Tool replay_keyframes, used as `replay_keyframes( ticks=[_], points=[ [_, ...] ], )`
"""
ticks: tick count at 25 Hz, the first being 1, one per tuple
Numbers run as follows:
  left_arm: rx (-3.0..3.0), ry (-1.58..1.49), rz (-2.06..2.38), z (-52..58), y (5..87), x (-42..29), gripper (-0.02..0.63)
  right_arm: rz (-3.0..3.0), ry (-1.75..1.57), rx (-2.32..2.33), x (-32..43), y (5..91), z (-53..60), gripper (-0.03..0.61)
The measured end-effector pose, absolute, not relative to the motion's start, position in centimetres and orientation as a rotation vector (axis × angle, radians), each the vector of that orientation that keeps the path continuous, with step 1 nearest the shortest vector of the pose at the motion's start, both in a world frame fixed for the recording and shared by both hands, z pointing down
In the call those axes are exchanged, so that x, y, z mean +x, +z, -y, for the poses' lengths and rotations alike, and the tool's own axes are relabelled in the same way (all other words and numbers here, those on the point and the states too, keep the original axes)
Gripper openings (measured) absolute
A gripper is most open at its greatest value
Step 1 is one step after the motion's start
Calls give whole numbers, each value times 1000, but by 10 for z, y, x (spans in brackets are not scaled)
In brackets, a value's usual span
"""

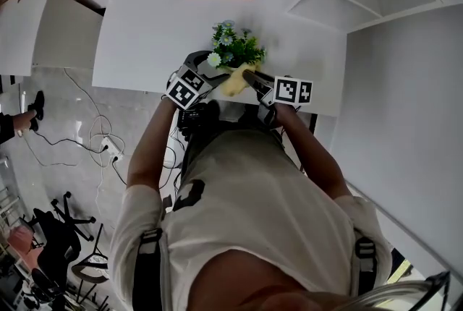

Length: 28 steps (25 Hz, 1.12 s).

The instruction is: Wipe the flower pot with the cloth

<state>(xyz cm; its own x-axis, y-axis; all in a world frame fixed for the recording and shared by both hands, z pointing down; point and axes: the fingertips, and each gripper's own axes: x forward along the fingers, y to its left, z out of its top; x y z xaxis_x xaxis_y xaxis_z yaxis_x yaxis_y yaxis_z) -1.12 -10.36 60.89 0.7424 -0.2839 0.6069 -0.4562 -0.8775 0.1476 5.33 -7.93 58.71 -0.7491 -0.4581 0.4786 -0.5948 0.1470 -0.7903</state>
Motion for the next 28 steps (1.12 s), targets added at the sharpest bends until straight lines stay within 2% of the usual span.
replay_keyframes(
  ticks=[9,14,20,25,28],
  points=[
    [2679,793,542,76,609,-17,342,2100,1608,1204,58,644,60,94],
    [2682,820,491,65,609,-24,342,2076,1619,1264,58,647,58,94],
    [2685,823,482,100,614,-24,342,2135,1611,1252,61,621,73,94],
    [2691,807,474,89,612,-20,343,2297,1627,1240,45,569,75,94],
    [2671,791,489,78,608,-21,342,2298,1606,1239,40,569,72,94]
  ],
)
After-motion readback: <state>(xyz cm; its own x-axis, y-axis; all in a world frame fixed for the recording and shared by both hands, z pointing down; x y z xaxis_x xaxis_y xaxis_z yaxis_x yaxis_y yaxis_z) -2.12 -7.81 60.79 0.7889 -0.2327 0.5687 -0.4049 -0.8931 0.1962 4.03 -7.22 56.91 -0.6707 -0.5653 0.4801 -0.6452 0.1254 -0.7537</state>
